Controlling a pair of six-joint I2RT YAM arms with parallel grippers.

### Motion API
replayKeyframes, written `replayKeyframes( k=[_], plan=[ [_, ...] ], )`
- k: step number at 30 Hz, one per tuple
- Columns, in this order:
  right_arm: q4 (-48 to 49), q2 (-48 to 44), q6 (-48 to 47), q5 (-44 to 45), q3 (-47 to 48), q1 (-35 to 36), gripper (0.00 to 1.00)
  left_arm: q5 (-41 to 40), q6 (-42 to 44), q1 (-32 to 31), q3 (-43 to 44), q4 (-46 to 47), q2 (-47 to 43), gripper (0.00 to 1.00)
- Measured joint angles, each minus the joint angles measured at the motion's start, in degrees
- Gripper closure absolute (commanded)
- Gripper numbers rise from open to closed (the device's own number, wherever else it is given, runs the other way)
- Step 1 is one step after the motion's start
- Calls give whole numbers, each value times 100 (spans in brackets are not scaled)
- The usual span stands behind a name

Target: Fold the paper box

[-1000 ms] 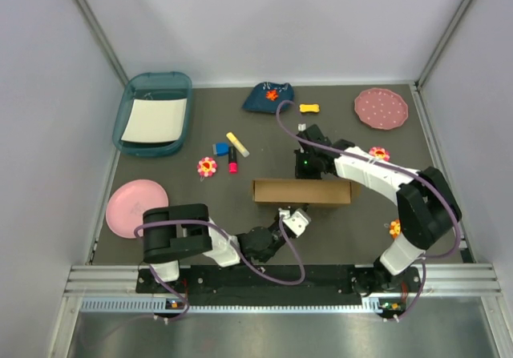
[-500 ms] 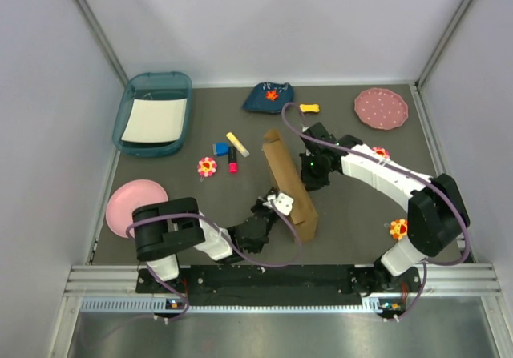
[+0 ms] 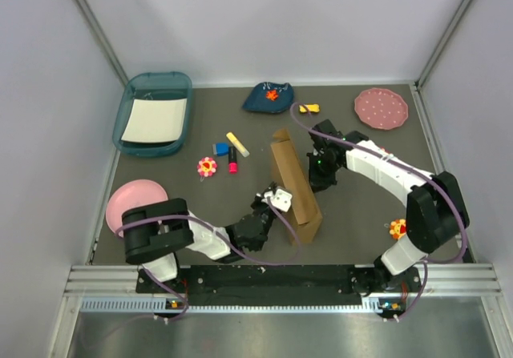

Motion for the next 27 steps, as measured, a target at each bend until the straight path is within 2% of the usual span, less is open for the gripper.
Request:
replayKeyframes(
  k=[6,12,18,20,22,25,27],
  plan=[
    [-205,-61,-142,37,153,-505,98,-92,111,-4,-247,74,-538,86],
    [-378,-308,-249,240,407,-656,98,-273,149,-4,-466,90,-868,85],
    [-487,-1119,-264,946,417,-658,100,-684,98,52,-636,9,-1624,86],
    [-483,-1521,-260,1207,404,-658,100,-671,-328,227,-634,-446,-2116,86],
    [-424,-1884,-247,1377,350,-658,100,-428,-1147,601,-566,-1384,-2702,87],
    [-219,-2400,-175,1469,-87,-658,100,420,-2787,1742,-328,-2905,-3453,87],
    [-127,-2649,-105,1467,-468,-658,100,743,-3397,2234,-317,-3320,-3639,87]
  ],
)
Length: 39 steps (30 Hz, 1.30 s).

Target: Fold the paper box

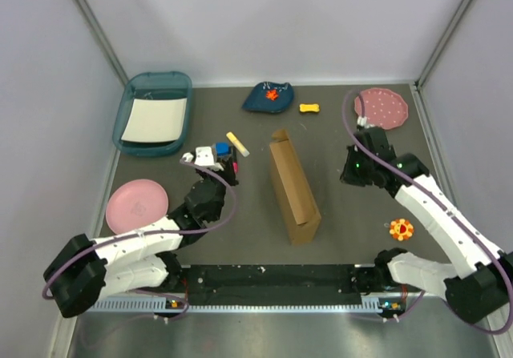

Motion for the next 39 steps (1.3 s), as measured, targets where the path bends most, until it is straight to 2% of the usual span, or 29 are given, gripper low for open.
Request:
replayKeyframes(
  k=[4,8,20,25,30,34,37,39],
  plan=[
    [203,-671,203,-52,-940,0,100,802,-706,343,87,-745,85,83],
    [380,-1578,511,-170,-1727,0,100,1604,-1272,748,588,-1333,680,81],
    [1084,-3034,1497,-1014,-3456,0,100,3388,-2138,2017,1902,-1392,2852,81],
    [1110,-3720,1816,-1259,-3735,4,100,4157,-2339,2435,2339,-1368,3534,82],
    [1364,-3108,1851,-1102,-3722,-4,100,4492,-2374,2542,2343,-1386,3593,84],
    [2116,-2033,1843,-1110,-3585,-389,100,4135,-2570,2531,1377,-1526,2326,84],
    [3432,-748,1871,-1646,-3499,-1196,100,3814,-2732,2531,997,-2024,1147,83],
    [4083,216,1856,-1987,-3204,-1478,100,3707,-2798,2531,868,-2245,542,83]
  ],
)
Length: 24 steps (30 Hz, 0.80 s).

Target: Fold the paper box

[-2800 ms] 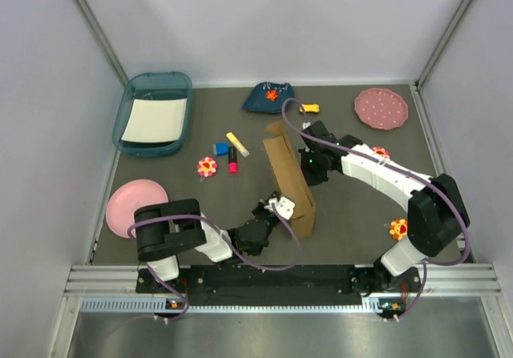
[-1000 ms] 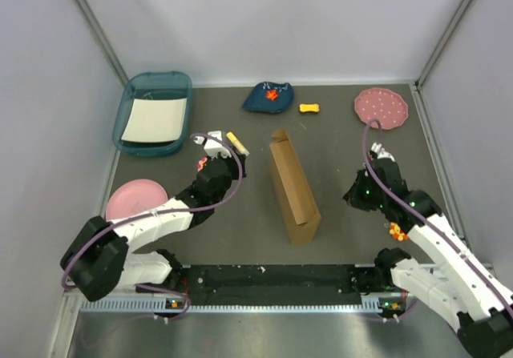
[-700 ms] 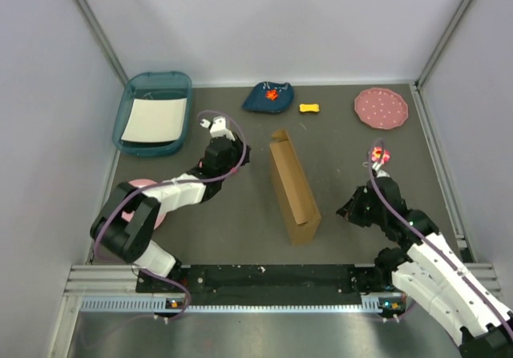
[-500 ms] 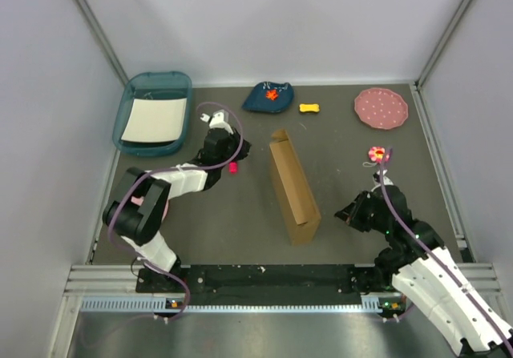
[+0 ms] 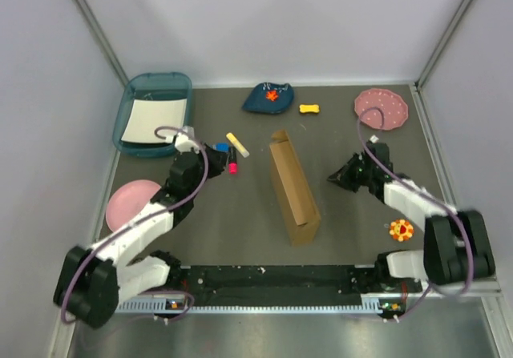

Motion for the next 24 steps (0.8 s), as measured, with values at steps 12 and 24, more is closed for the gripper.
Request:
replayKeyframes(
  k=[12,24],
  plan=[
    [2225,4159,31,-3123,2551,155,100,190,-192,-11,-603,-1401,-2184,82],
    [1349,4988,-857,-4070,3388,1178,100,442,-186,-11,-946,-1836,-2297,82]
  ],
)
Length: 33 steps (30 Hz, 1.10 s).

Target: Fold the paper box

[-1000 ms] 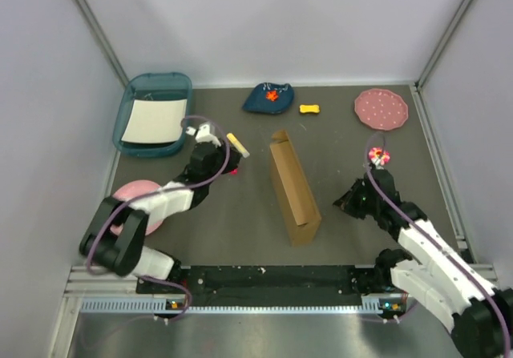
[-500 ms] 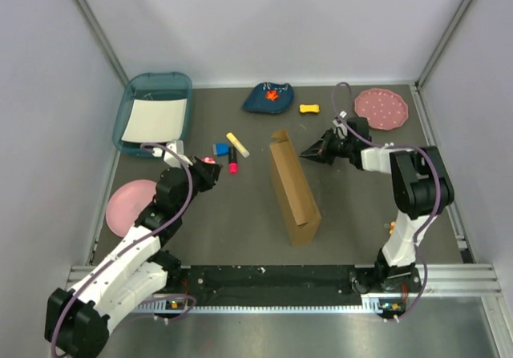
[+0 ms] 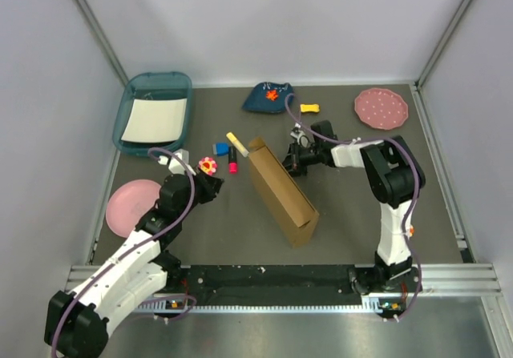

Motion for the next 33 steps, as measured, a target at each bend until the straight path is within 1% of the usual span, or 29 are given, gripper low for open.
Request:
replayKeyframes(
  k=[10,17,20,22,25,28,30,31,33],
  plan=[
    [-348,463,-446,-535,7,245,100,-57,31,0,-44,-192,-85,80],
    [-721,584,-634,-846,24,549,100,-540,199,0,131,-581,-326,79],
    [-903,573,-671,-800,15,520,100,-726,267,0,199,-619,-424,79],
    [-973,470,-645,-616,-37,415,100,-809,326,0,223,-645,-457,79],
    [-1080,-92,-507,-131,-365,31,100,-933,391,0,258,-745,-461,79],
    [-1233,-1134,-289,525,-761,-734,100,-1058,444,0,267,-772,-479,78],
    [-1447,-2013,-208,1163,-903,-1274,100,-1113,474,0,267,-772,-483,78],
    [-1635,-2566,-201,1633,-933,-1491,100,-1143,476,0,267,-774,-483,78],
    [-1917,-3633,-216,2380,-1008,-1585,100,-1191,474,0,264,-767,-472,79]
  ],
)
